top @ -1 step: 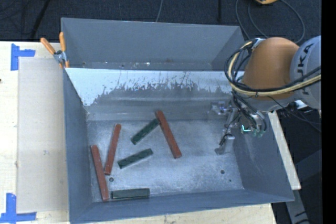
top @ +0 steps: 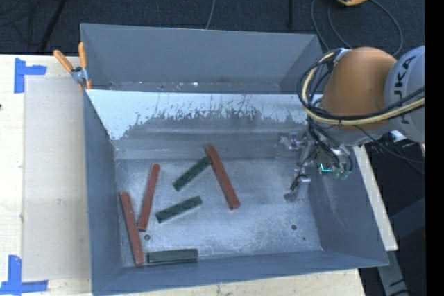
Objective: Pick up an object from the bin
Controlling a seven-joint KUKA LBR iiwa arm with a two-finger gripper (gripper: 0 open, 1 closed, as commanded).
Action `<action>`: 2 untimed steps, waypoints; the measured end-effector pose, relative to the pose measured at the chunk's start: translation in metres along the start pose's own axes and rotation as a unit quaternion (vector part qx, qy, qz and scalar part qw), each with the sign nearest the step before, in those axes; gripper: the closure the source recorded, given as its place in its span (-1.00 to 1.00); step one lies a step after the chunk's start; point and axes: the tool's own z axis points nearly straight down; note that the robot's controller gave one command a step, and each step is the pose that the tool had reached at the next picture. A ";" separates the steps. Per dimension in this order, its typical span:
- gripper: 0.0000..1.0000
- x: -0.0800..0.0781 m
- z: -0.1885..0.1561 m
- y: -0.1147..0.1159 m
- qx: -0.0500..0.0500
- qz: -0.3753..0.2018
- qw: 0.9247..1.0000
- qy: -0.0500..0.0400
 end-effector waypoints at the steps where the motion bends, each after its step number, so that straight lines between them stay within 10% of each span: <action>1: -1.00 0.003 0.015 0.040 0.001 -0.005 1.000 -0.001; 2: -1.00 -0.001 0.021 0.077 -0.001 -0.099 0.995 0.000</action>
Offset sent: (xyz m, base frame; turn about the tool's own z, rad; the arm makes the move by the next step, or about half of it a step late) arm 0.0067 0.0692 -0.0182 -0.3470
